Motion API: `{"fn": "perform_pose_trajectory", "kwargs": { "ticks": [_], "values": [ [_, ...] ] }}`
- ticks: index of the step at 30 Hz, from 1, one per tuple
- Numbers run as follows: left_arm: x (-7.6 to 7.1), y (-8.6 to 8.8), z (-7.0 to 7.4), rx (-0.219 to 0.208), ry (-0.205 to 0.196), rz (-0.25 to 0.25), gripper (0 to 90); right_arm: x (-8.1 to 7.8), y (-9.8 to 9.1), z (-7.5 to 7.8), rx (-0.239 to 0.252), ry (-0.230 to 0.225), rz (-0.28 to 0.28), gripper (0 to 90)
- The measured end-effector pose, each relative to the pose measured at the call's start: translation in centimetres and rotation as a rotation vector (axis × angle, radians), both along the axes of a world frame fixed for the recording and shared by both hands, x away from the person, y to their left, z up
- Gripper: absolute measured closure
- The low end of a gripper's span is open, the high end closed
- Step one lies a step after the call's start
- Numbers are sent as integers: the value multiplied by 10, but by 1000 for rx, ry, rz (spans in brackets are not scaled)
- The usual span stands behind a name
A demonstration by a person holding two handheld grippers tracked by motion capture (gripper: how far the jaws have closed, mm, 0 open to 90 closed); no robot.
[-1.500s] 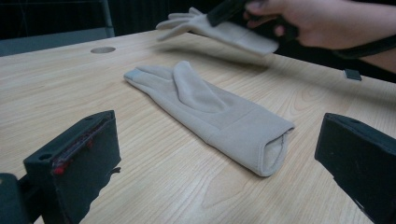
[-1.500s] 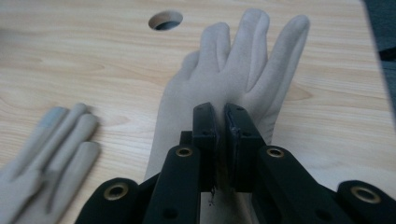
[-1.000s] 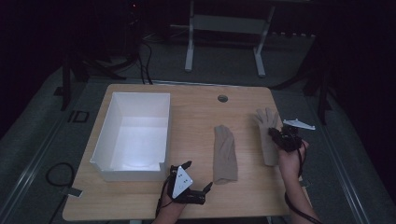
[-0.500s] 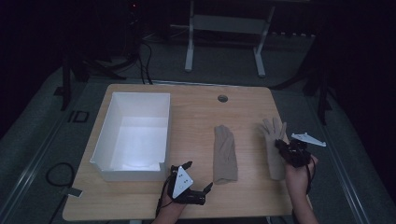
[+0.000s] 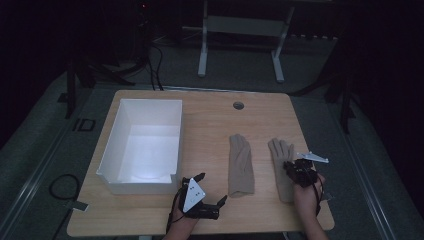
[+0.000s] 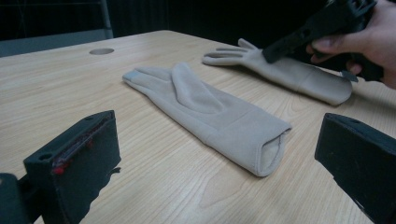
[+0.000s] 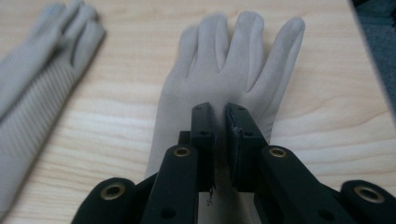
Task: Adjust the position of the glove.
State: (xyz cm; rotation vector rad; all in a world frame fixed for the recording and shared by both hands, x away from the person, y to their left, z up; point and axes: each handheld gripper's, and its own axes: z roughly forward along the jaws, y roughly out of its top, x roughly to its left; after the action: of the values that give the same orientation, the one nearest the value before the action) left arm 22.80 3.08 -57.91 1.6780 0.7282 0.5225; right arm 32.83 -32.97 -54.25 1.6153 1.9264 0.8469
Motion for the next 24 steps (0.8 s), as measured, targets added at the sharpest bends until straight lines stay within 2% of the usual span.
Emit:
{"fn": "perform_pose_trajectory", "kwargs": {
  "ticks": [3,10,13,15,16,19,20,21,22,23,24],
  "values": [
    [0,0,0,1,0,-6,3,2,1,-8,0,14,8,783],
    [1,-1,0,4,4,-8,3,1,-2,-10,16,9,16,736],
    [0,-2,0,9,1,-8,3,0,-6,-4,48,18,33,653],
    [1,-1,0,4,5,-7,4,1,-12,4,78,5,71,618],
    [1,-1,0,4,5,-7,3,1,-14,8,65,-5,89,617],
    [0,-1,0,8,2,-8,4,2,-19,18,29,-54,198,604],
    [0,-1,0,8,2,-8,4,2,-19,18,29,-54,198,604],
    [0,-1,0,8,2,-7,3,3,-21,21,-20,-69,262,611],
    [0,-1,0,8,2,-7,3,3,-21,21,-20,-69,262,611],
    [0,-1,0,4,2,-4,3,4,-24,22,-24,-72,313,619],
    [0,-1,0,4,2,-4,3,4,-24,22,-24,-72,313,619]
  ]
}}
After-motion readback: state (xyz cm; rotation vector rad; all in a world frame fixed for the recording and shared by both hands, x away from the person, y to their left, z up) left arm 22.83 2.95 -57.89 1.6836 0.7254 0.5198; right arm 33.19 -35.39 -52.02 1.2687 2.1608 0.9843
